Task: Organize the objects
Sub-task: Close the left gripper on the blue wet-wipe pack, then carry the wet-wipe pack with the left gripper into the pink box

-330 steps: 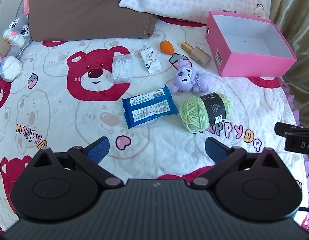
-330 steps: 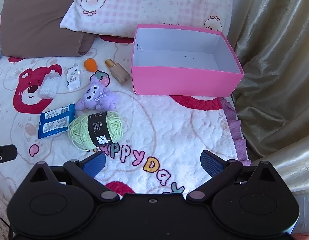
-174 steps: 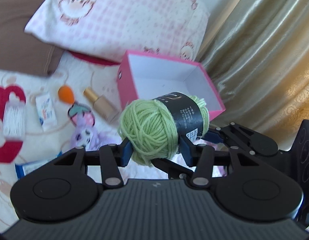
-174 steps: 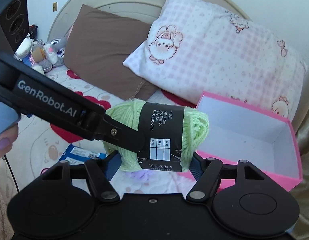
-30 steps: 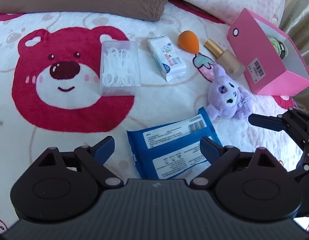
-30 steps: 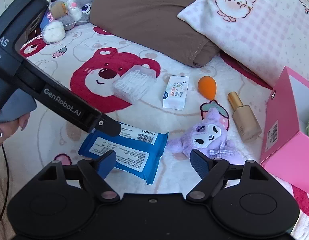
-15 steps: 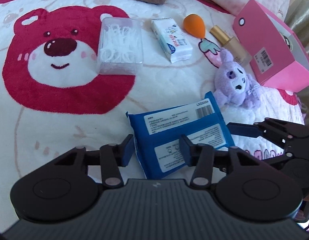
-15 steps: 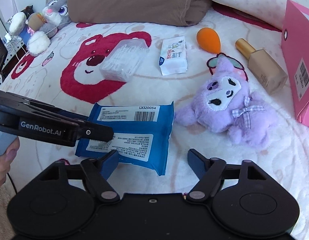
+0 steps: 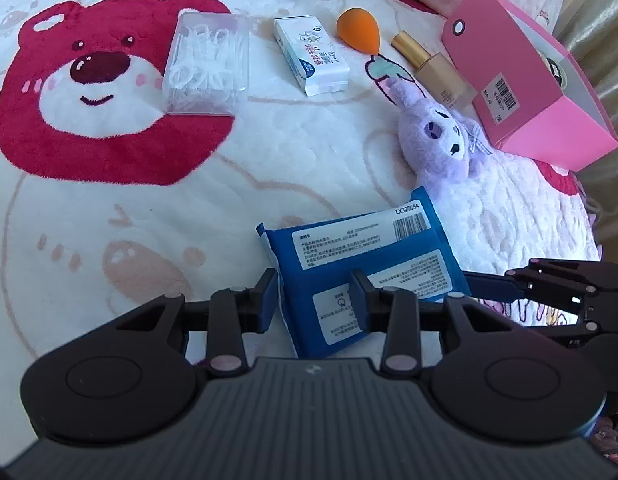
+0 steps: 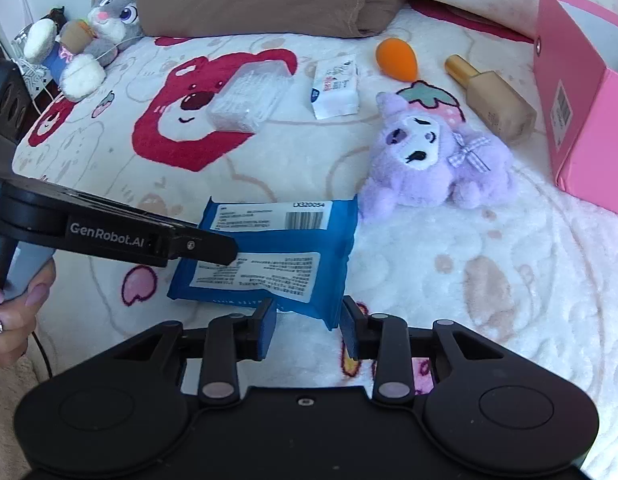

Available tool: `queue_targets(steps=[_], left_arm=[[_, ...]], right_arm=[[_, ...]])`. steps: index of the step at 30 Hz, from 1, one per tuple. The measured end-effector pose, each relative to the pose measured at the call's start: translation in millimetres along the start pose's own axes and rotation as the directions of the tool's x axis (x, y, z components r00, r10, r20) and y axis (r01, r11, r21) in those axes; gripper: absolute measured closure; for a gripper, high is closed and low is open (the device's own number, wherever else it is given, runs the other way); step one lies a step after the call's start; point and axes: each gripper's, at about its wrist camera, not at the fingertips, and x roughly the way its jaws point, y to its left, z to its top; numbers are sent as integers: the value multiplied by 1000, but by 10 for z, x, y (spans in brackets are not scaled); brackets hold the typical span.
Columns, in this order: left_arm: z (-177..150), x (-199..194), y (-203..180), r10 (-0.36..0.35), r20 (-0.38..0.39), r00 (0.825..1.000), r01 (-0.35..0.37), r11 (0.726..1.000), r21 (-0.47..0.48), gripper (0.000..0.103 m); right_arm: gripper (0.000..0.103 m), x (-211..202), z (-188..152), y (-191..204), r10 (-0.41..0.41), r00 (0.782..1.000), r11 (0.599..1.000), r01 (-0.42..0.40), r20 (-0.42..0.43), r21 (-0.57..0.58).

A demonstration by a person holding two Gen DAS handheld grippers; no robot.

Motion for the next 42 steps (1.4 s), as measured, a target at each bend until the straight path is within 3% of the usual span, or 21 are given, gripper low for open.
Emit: queue_targets(steps=[5,7,8,10,12,17,20,24,27,29,33,35,42], left_arm=[[-14,9,-51,6,11,1000,-7,999,42,64],[-28,-1,-70,-3,19,1000,2,999,51,64],[-27,-4,-73,-6,20,1000,5,999,50,64],[-47,-7,-85,-4,28,1000,2,998,55,64],[-66,1,-122,20,30,999,-22,996,85,63],[-56,14,-102,33,18,999,-34,997,62,62],[-41,27,-16,1,11,1000,-1,1000,13,59],[-45,48,51,-26,14,1000,27,999,-31,56],[-41,38,72,-46,14,999,46,998,-52,62],[-60,10,67,-48,22,999,49,997,-54,68],[-127,-106,33,-50,20,999,51,996,-77,69],[-197,-181,-23,-42,29,999,45,996,-81,69],[-223,-540,-305,-110,96,989,121,986,-112,69]], right_arm=[[58,-29,37,-34,68,998,998,-68,-2,-6],[58,-23,37,23,49,999,998,-49,0,-43],[60,2,34,39,32,999,998,-33,-5,-63],[77,44,32,63,-9,1000,994,8,-11,-113],[79,27,37,61,-13,1000,990,12,-10,-138],[74,18,64,-93,36,999,998,-37,-15,-46],[61,1,77,-134,61,998,998,-61,-17,2],[53,-49,91,-74,57,998,998,-57,13,-19],[53,52,133,-99,65,998,998,-65,20,-8],[61,149,122,-124,96,995,995,-96,-4,11],[68,48,8,39,67,997,992,-64,27,-113],[68,-26,-25,24,98,995,991,-97,7,-92],[68,-429,-57,-146,118,993,993,-118,16,-2]])
